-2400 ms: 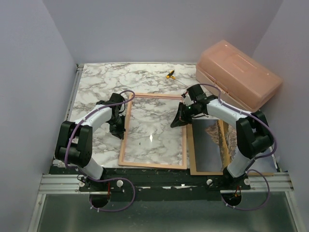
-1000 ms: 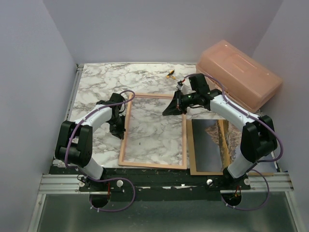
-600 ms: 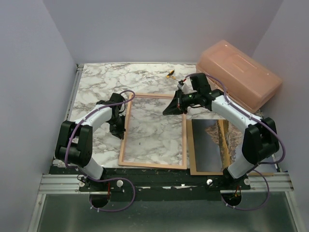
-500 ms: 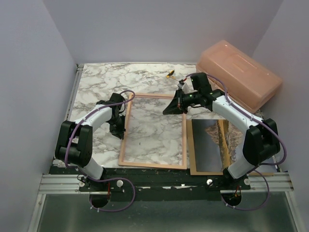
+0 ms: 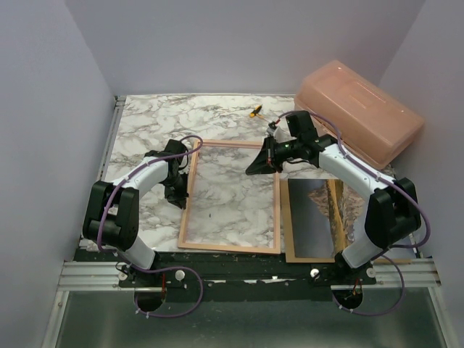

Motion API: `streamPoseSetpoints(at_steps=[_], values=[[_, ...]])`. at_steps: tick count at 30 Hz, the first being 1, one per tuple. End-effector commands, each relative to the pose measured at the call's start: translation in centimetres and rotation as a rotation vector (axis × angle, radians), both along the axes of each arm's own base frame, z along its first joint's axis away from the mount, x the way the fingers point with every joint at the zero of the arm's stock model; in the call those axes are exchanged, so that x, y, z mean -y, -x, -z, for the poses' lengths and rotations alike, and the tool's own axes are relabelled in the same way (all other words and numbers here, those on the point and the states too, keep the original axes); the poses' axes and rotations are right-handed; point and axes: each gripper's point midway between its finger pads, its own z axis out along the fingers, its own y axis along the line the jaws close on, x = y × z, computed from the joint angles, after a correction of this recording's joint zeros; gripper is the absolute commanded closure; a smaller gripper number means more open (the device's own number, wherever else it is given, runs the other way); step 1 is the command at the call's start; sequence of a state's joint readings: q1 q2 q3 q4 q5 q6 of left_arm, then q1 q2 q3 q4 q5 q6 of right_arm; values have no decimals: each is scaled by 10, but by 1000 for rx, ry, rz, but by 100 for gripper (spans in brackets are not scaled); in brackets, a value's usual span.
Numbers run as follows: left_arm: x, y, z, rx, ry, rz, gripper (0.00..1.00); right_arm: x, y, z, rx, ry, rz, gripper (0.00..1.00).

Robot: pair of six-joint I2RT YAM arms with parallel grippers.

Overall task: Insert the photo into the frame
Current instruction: Place the photo frame item in the photo frame.

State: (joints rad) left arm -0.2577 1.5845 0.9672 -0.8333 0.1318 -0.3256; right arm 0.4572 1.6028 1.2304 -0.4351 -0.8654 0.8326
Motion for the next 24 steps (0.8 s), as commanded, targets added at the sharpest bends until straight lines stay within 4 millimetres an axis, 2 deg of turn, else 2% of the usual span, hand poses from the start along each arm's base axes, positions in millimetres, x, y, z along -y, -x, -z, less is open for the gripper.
streamPoseSetpoints(at_steps=[1,8,17,24], values=[[2,8,17,-43,-12,17,86,1,9,11,-9,13,-45,100],[2,9,17,-46,-13,17,86,4,10,23,-8,45,-52,100],[2,8,17,-44,-14,17,86,-4,-3,-1,61,3,-57,100],[2,8,17,-45,-14,17,86,-7,-6,-10,69,-27,-57,100]])
